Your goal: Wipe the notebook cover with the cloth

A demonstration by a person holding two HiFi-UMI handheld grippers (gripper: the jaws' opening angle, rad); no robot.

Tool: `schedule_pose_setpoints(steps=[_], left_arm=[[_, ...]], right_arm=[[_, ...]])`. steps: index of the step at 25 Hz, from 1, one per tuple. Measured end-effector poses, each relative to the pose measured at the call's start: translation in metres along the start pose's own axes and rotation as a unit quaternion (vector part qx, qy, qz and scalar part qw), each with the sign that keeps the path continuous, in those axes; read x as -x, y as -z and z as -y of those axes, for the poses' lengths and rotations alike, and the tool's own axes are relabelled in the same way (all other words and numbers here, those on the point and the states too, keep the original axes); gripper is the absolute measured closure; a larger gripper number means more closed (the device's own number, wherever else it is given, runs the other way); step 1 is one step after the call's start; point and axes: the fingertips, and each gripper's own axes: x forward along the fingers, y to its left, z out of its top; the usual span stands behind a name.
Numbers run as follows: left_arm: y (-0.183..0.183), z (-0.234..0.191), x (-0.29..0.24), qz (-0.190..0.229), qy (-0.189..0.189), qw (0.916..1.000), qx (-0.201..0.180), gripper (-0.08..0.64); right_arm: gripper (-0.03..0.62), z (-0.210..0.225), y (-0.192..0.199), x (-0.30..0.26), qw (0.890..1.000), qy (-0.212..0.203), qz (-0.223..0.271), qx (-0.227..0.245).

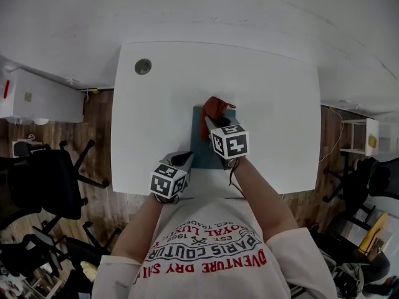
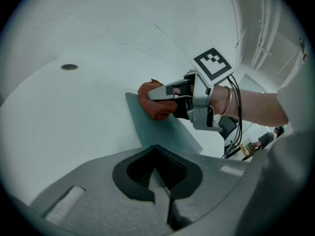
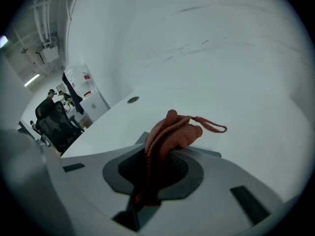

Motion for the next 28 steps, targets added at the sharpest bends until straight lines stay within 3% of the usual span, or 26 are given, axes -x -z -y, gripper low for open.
schedule_pose_setpoints(steps=[21,28], left_arm=[[0.001,0.002,0.0,-0.003,0.006,1.0,0.006,0.551],[0.001,0.001,-0.001,0.0,0.0,1.0,0.001,0.551]], right_arm=[[0.513,0.077,0.031,0.054,0.997,0.073,-0.023,-0.024],[0.517,0.077,0.035,0.074,0.995,0.093,-0.027,-0.017]])
